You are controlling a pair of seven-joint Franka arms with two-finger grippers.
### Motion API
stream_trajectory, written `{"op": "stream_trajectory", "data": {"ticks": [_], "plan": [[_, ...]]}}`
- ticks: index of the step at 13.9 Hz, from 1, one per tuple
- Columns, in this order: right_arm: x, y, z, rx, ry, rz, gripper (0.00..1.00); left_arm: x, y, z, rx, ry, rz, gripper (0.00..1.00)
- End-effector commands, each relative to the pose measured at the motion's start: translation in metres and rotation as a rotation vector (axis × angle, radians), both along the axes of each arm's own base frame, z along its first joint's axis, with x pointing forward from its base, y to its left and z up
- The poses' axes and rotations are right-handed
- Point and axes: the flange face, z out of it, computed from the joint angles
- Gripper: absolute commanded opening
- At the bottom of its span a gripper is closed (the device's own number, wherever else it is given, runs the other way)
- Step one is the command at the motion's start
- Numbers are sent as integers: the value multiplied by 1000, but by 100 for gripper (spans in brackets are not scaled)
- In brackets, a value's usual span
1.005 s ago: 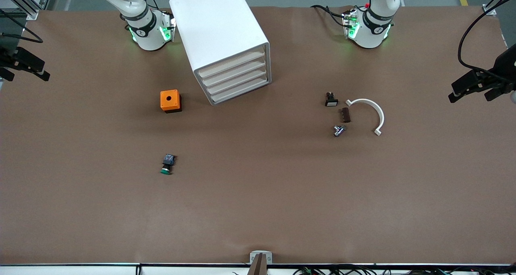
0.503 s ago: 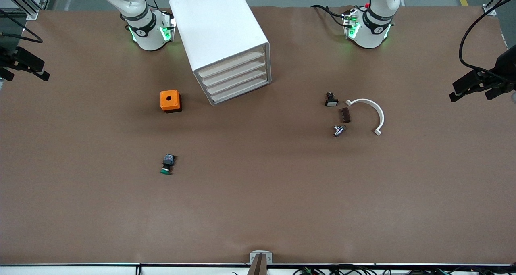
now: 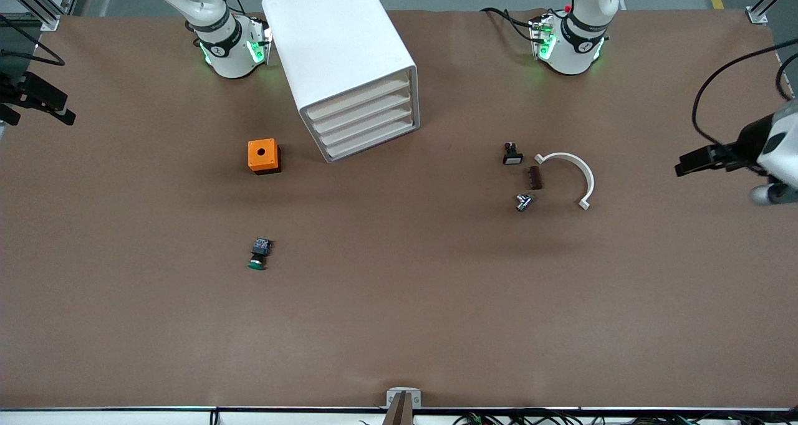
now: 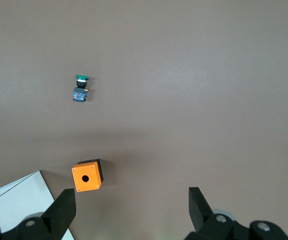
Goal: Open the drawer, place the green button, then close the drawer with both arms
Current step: 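Move the left gripper toward the white cabinet's drawer front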
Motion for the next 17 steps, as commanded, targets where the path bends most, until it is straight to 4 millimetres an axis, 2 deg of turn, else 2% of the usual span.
{"op": "stream_trajectory", "data": {"ticks": [1,3,5,7,8,9,13,15,17], "plan": [[8,-1,-6,-11,14,13,100,15,-26,-41,8,73,-43,99],[8,-1,-6,-11,15,14,100,19,-49,-61,15,106,-59,99],[17,2,-21,-10,44,16,100,19,-79,-72,32,125,-26,99],[19,4,-24,-9,47,22,100,15,-121,-85,25,156,34,99],[28,4,-39,-7,76,22,100,13,-142,-92,7,178,85,99],[35,5,-48,-10,90,27,100,10,-166,-104,-13,217,154,99],[43,2,-55,-19,96,24,100,9,-274,-172,-32,391,393,99],[47,1,-62,-18,105,21,100,10,-310,-202,-40,480,526,99],[48,-3,-63,-19,107,15,100,2,-339,-229,-35,591,670,99]]}}
